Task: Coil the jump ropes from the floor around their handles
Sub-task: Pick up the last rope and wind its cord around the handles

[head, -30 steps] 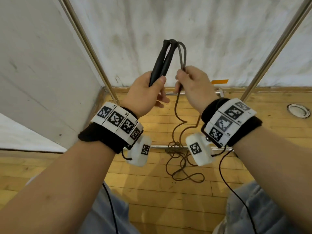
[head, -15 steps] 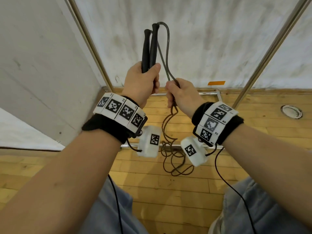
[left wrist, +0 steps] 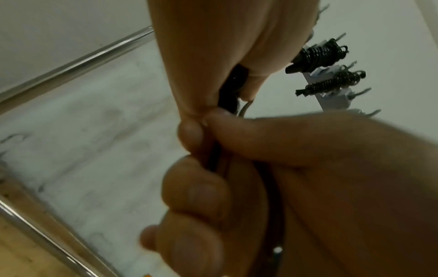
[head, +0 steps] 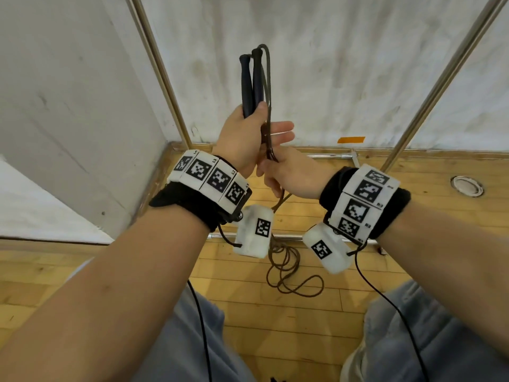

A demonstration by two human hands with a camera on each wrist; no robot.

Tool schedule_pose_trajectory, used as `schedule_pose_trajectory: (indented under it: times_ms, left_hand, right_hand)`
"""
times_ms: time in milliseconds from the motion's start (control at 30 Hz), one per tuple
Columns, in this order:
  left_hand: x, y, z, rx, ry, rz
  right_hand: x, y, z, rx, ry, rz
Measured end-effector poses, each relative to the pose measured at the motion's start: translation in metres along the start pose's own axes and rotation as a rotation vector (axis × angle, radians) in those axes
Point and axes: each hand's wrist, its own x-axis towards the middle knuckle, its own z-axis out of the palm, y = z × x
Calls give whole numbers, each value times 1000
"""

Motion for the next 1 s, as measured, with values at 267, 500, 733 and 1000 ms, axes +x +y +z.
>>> schedule_pose_trajectory:
  times_ms: [267,500,733,1000]
  left_hand:
    - [3,5,5,-102,52,-13]
    - [22,6,-6,-21,365,140]
    - [36,7,-30,50,609,193]
    - [36,-13,-63,1051,513,298]
  right_hand:
    - [6,0,0,-30,-41,49]
    - [7,9,-15,1,38,11]
    - [3,26,-17,-123,14,40]
    - [2,37,-38,-376,26,10]
